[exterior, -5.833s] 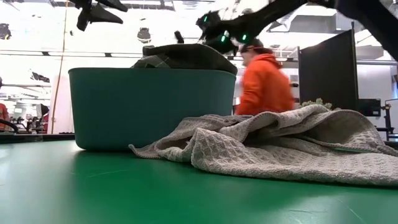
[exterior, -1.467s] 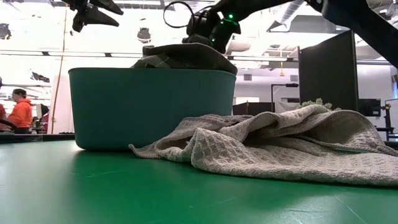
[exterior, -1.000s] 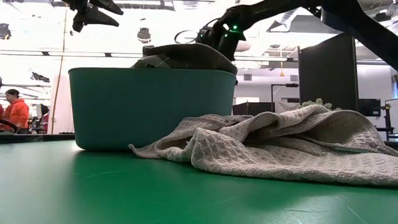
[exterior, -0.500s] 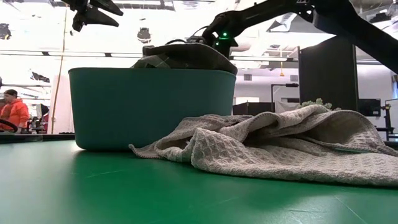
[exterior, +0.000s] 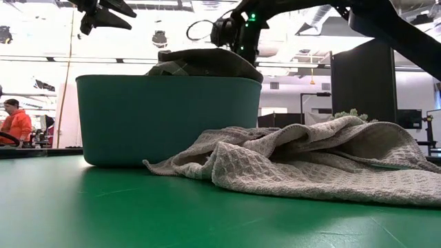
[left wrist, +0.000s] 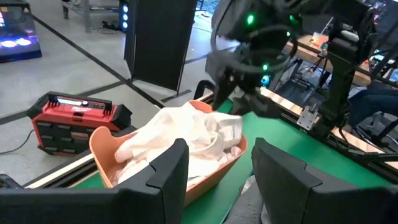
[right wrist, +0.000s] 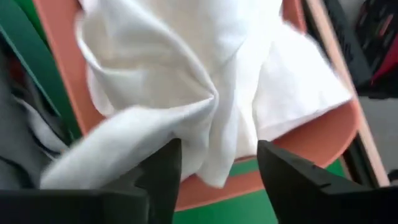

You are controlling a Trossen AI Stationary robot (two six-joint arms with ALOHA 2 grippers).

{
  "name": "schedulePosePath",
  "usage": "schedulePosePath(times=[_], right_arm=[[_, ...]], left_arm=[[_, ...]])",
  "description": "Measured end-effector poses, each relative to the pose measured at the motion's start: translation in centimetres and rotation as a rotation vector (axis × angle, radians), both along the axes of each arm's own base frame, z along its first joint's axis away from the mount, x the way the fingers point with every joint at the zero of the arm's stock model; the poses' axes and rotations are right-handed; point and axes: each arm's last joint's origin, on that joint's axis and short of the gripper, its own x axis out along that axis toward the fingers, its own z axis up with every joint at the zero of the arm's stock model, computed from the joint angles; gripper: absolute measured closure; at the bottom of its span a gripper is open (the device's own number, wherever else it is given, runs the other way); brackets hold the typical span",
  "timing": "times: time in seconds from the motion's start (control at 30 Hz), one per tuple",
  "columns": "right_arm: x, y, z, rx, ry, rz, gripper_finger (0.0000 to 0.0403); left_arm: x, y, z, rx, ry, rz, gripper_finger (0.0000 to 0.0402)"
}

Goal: Sort towels by color in basket
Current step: Put the white towel into the orange bin

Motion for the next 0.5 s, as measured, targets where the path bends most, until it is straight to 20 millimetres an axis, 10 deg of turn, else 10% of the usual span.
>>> schedulePosePath(times=[0.5], right_arm=[[3.4, -1.5, 5.2, -0.029, -0.668, -0.143, 0.0148]], left_arm=[[0.0, 0.0, 0.0, -0.032, -0.016, 0.007, 0.0235]])
